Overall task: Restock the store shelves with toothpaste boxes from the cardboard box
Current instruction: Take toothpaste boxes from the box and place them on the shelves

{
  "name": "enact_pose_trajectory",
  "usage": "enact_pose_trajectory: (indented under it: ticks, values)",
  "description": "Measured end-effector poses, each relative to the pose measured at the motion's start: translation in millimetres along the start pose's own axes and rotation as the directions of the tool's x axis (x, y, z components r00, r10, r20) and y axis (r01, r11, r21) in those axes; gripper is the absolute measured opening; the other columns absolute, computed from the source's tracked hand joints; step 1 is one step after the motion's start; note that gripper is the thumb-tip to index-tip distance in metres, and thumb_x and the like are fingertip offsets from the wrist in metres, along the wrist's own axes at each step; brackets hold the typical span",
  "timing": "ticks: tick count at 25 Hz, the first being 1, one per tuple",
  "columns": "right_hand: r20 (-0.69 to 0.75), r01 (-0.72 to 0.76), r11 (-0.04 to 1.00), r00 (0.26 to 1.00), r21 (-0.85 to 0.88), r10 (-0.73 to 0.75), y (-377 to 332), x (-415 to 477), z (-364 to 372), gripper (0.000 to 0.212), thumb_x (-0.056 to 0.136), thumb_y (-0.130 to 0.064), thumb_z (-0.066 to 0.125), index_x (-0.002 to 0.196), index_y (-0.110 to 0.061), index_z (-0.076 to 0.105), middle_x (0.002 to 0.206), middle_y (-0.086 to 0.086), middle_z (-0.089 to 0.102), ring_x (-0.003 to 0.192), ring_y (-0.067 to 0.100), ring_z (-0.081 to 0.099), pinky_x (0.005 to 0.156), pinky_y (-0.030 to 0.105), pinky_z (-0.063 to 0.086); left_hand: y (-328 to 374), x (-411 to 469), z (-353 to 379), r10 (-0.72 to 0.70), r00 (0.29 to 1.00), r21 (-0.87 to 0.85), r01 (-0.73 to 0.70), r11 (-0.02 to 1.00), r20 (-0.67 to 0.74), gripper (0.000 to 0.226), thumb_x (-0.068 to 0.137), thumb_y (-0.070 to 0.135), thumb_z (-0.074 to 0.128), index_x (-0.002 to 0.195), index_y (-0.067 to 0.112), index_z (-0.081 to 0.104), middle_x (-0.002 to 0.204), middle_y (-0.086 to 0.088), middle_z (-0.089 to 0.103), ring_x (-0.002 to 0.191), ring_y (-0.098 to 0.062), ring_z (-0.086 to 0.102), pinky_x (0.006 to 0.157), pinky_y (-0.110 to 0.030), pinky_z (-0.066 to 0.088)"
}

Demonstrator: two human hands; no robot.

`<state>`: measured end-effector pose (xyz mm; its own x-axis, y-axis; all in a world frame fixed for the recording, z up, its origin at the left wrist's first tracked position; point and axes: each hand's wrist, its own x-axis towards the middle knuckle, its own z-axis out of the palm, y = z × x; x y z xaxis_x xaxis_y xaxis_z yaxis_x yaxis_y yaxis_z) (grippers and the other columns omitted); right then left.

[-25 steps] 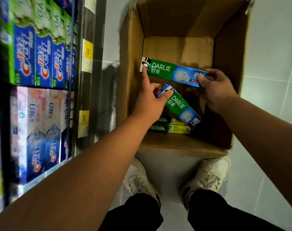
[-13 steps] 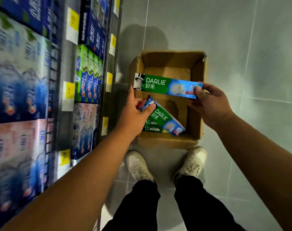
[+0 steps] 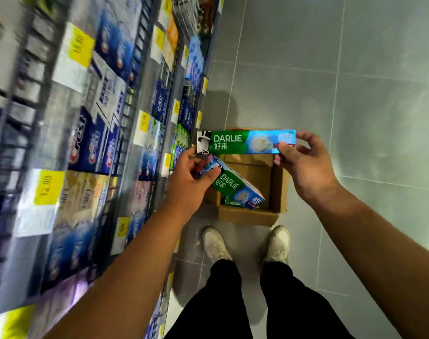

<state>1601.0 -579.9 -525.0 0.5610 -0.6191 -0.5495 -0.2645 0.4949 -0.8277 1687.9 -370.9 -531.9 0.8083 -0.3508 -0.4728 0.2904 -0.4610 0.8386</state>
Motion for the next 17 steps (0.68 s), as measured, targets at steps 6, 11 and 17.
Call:
enact_pose_trajectory:
  ticks: [6,11,17]
  values:
    - [0.134,0.086,0.996,0.988,-0.025,-0.082,-82.2,-74.2,2.3,0.033,0.085,-0.002,0.065,0.110,-0.017,0.050,0.082,0.005,0.062,0.067,0.016,0.060,0.061,0.027,0.052,67.6,-84.4,-17.0,0.119,0.987,-0.139,-0.134,0.981,-0.109,0.053,0.085,0.004,0.067,0.129,0.020,0.041,0.104,0.011,0.065,0.088,0.012,0.062,0.076,-0.011,0.048]
    - [0.320,0.231,0.958,0.933,-0.171,-0.167,-115.2,-138.5,-5.4,0.041,0.084,-0.005,0.068,0.119,-0.018,0.053,0.101,0.007,0.071,0.086,0.016,0.068,0.082,0.035,0.056,98.8,-159.5,-25.1,0.153,0.936,-0.247,-0.237,0.940,-0.316,0.057,0.082,-0.003,0.068,0.131,0.011,0.042,0.092,0.012,0.069,0.084,0.008,0.063,0.075,-0.013,0.048]
    - [0.528,0.374,0.898,0.824,-0.233,-0.206,-148.7,-199.4,1.9,0.041,0.084,-0.009,0.069,0.116,-0.028,0.051,0.104,-0.002,0.070,0.096,0.018,0.069,0.090,0.038,0.055,113.3,-251.7,-34.4,0.174,0.851,-0.271,-0.342,0.900,-0.495,0.056,0.083,-0.016,0.057,0.134,-0.001,0.039,0.095,-0.003,0.059,0.082,0.008,0.058,0.078,-0.013,0.048]
